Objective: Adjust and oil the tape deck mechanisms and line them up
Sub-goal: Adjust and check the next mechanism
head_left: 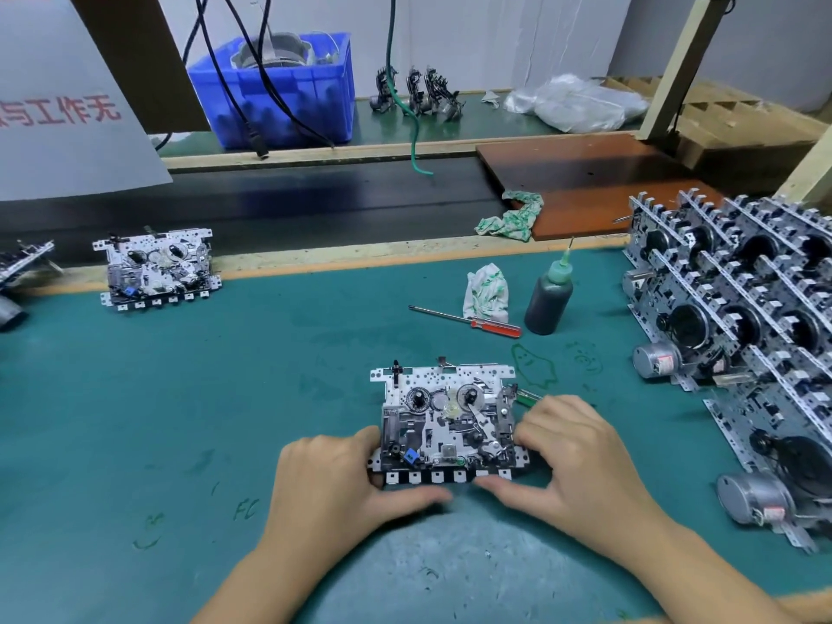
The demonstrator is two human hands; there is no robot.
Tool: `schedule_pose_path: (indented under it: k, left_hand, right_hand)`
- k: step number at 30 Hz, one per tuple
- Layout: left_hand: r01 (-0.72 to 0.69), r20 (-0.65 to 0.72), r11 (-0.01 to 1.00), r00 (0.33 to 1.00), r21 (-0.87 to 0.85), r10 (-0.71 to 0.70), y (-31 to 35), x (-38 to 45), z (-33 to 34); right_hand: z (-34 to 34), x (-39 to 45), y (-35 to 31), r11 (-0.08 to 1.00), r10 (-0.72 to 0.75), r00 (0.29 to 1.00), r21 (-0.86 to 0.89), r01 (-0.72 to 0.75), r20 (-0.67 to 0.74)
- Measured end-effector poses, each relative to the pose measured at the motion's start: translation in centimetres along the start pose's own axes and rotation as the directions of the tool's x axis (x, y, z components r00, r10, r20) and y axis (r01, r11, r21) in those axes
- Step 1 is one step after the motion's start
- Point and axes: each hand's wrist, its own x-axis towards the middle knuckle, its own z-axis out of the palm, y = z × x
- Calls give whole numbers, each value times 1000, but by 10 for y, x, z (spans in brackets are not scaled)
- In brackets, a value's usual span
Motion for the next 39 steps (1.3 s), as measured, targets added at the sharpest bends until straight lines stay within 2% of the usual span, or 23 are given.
schedule_pose_path:
  k: [2,7,9,12,14,16,19,23,26,30,32,35,37,39]
  left_hand:
    - [-16,34,1000,999,-23,17,-1,-1,-1]
    - [-197,42,976,978,-95,202,0,-7,-4]
    - [-181,19,980,983,-82,183,2,-5,-5]
    - [-109,23,992,994,-59,111,1,-5,-5]
    - [-91,47,993,994,-73,95,-1,-5,-9]
    - [-88,32,988,995,-126,93,-1,-4,-14]
    - [-4,-57,933,998,-361,-17,0,-1,-22]
    - [104,-148,850,967,-516,-208,6,11,-31]
    - [242,-59,814,946,-528,-320,12,19,-31]
    - [365,69,789,921,-494,-383,12,12,-24]
    - [383,85,792,916,-475,-393,13,11,-24]
    - [325,15,908,943,-266,-333,12,15,-30]
    - [250,-65,960,964,-126,-259,12,18,-35]
    - [138,-175,986,973,-94,-152,12,19,-36]
  right_hand:
    - [-1,0,1,1000,5,1000,-2,-5,6]
    - [-3,0,-1,997,66,998,-37,-67,-23]
    - [-4,0,-2,997,78,997,-17,-78,-15]
    - [-10,3,-2,996,24,999,88,-26,28]
    - [-13,2,-5,995,1,999,98,-6,49]
    - [-16,3,-11,982,74,993,169,-89,94]
    - [-20,10,-18,853,257,937,400,-335,237]
    - [-26,21,-29,636,370,881,611,-471,294]
    - [-26,30,-32,494,472,801,643,-586,367]
    - [-24,32,-33,446,504,761,631,-635,409]
    - [-24,33,-32,461,497,767,625,-630,407]
    - [-25,33,-31,547,481,795,583,-601,369]
    - [-24,29,-29,712,459,844,453,-537,279]
    - [-25,26,-25,859,409,894,251,-445,186]
